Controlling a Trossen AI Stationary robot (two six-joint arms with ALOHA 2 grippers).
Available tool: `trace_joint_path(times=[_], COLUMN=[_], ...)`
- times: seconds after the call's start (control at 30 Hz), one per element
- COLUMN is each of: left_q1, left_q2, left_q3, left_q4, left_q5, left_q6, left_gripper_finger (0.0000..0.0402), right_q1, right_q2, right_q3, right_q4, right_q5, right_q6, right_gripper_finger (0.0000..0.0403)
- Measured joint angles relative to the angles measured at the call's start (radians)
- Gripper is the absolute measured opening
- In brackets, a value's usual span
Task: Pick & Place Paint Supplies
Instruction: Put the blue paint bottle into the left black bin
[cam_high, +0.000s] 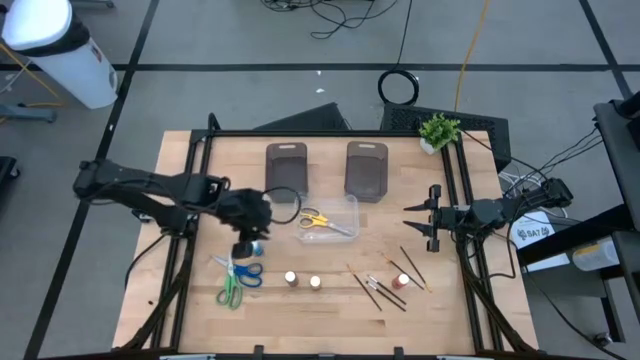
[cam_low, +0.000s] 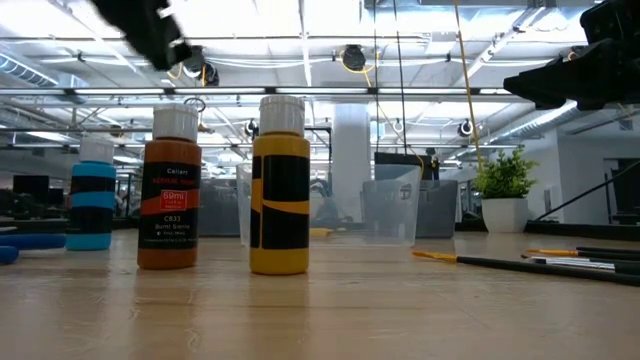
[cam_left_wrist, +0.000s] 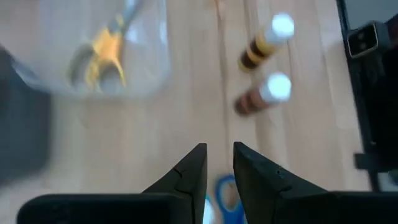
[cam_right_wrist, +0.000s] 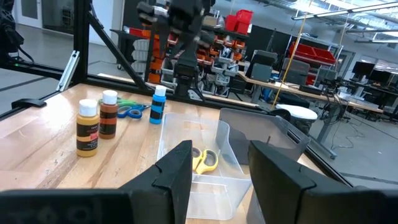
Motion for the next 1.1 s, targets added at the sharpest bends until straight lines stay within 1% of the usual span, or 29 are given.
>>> trace_joint_path(times=[0.1,0.17,0.27,0.5,0.63,0.7,0.8,0.93,1.0,1.1], left_q1=[-0.01,0.002,0.015,0.016,0.015,0.015,0.015,0.006,-0.009,-0.04], left_q2=[-0.021,-0.019,-0.001,0.0,-0.001,0.008,0.035,0.075,0.093,0.109], left_q3=[-0.055,-0.062,-0.062,-0.062,-0.062,-0.062,-0.062,-0.062,-0.062,-0.062], left_q4=[0.046,0.019,-0.012,-0.031,-0.03,-0.027,-0.04,-0.078,-0.086,-0.088], left_q5=[-0.03,-0.06,-0.063,-0.064,-0.098,-0.11,-0.112,-0.053,-0.037,-0.052], left_q6=[-0.115,-0.181,-0.24,-0.277,-0.301,-0.312,-0.317,-0.233,-0.218,-0.203], left_gripper_finger=[0.0088,0.0088,0.0089,0.0089,0.0094,0.0111,0.0157,0.0222,0.0245,0.0267], right_q1=[0.0,0.0,0.0,0.0,0.0,0.0,0.0,0.0,0.0,0.0], right_q2=[0.0,0.0,0.0,0.0,0.0,0.0,0.0,0.0,0.0,0.0], right_q3=[0.0,0.0,0.0,0.0,0.0,0.0,0.0,0.0,0.0,0.0], right_q4=[0.0,0.0,0.0,0.0,0.0,0.0,0.0,0.0,0.0,0.0], right_q5=[0.0,0.0,0.0,0.0,0.0,0.0,0.0,0.0,0.0,0.0], right_q6=[0.0,0.0,0.0,0.0,0.0,0.0,0.0,0.0,0.0,0.0], right_gripper_finger=[0.0141,0.0141,0.0141,0.0141,0.0141,0.0141,0.0141,0.0141,0.0141,0.0141])
